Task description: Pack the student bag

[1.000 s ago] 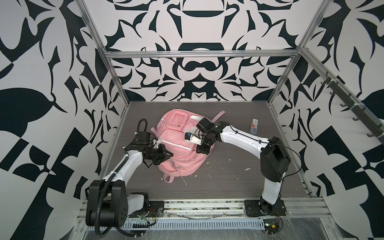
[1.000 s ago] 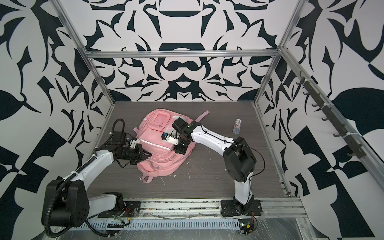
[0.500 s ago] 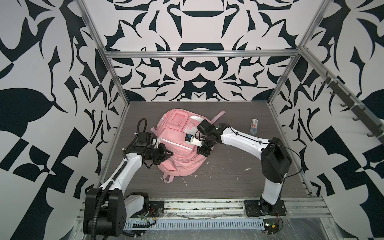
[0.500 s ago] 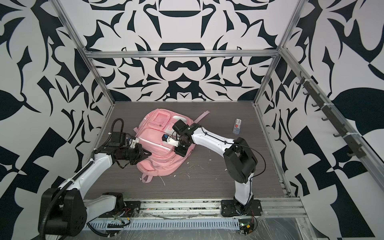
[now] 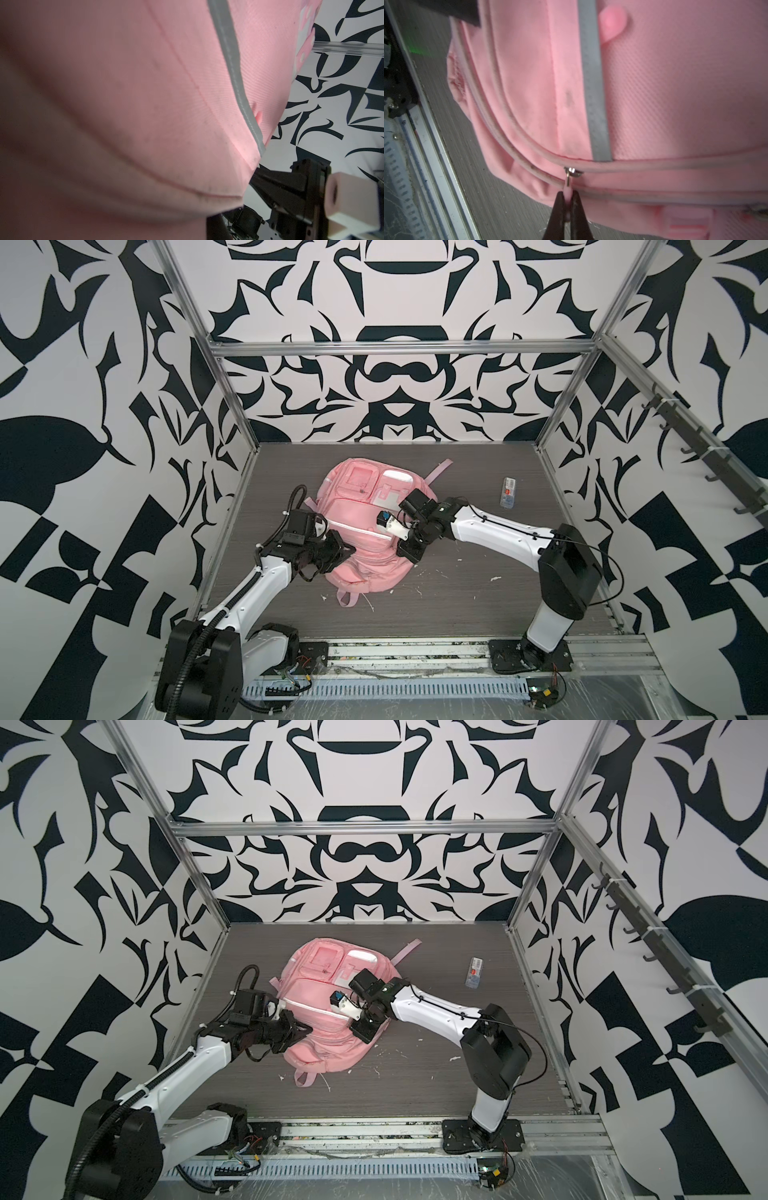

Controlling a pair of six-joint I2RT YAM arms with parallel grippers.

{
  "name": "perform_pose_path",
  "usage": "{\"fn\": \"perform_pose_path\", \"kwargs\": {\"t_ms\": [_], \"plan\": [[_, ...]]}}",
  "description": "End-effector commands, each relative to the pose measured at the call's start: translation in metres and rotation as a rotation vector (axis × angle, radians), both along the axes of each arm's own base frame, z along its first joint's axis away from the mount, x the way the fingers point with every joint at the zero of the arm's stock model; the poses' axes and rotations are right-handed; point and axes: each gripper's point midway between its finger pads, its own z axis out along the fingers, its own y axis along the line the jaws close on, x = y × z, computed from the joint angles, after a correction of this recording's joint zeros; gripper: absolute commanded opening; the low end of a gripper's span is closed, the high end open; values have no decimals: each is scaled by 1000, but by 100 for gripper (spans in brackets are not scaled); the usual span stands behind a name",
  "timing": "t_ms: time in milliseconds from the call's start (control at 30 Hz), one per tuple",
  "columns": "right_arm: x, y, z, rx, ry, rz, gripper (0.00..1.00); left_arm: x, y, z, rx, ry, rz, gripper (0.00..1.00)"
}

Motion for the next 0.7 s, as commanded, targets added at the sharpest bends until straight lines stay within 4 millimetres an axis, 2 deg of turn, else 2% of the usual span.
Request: {"fn": "perform_pose_path", "kwargs": {"t_ms": [0,100,133,200,233,267,300,400,467,500,600,667], "plan": [[-10,13,11,66,23,-11,0,17,-8,14,-43,-71,12,0],[-9,14,14,77,10,-18,0,15,-9,13,-34,-61,-17,0],[-7,12,13,66,3,-19,0,12,-10,13,-25,-58,-40,14],[-5,7,12,56,3,-27,0,6,-9,18,14,-52,-99,53],[-3,5,12,54,4,-33,0,-1,-8,22,40,-49,-150,68],[-2,4,14,53,1,-37,0,-9,-5,27,77,-46,-204,78],[0,1,14,48,-1,-44,0,-17,-1,33,114,-53,-254,82],[5,-6,9,37,12,-66,0,-37,14,53,222,-69,-365,84],[7,-10,6,33,20,-77,0,-39,23,62,256,-74,-374,84],[8,-11,7,36,21,-81,0,-37,24,65,233,-67,-365,79],[10,-12,12,53,16,-93,0,-13,28,78,124,-20,-305,72],[13,-12,15,71,17,-115,0,14,37,83,138,-23,-273,72]]}}
